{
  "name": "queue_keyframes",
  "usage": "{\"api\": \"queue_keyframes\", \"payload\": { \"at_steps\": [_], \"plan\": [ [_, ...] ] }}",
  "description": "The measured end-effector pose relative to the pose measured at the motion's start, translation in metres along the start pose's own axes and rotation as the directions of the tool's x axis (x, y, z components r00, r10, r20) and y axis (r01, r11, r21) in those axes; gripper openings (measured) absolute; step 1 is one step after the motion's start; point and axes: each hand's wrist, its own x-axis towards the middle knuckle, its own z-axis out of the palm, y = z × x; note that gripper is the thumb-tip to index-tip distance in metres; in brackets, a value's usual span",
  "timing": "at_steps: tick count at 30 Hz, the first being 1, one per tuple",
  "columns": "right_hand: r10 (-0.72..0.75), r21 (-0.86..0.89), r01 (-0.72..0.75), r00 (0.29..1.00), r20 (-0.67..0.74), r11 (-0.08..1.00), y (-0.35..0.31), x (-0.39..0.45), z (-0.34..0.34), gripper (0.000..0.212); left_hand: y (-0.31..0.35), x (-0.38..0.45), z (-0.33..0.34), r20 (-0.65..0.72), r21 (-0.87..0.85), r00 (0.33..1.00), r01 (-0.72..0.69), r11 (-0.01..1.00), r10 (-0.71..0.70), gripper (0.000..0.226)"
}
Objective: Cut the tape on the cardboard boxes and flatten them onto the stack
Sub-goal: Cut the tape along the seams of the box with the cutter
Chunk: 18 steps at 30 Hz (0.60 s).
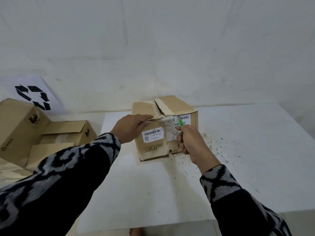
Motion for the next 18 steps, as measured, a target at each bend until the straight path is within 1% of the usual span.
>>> {"api": "queue_keyframes", "payload": {
  "at_steps": [4,13,18],
  "plan": [
    [0.021,-0.020,-0.021,1.000,-0.005,1.000,0.0001,-0.0045,-0.0003,0.027,-0.0016,-0.0018,0.0038,-0.002,-0.022,1.000,-0.023,1.000,0.023,0.040],
    [0.063,0.055,-0.060,0.996,-0.058,0.997,0.0047,-0.0055,0.0025,0.029,-0.0024,-0.0045,0.0081,-0.019,-0.018,0.999,-0.047,0.999,0.047,0.039],
    [0.083,0.028,-0.081,0.995,-0.055,0.996,0.0021,-0.0010,0.0040,0.030,0.0004,-0.0064,0.0093,-0.014,-0.019,0.998,-0.055,0.998,0.054,0.038]
  ]
}}
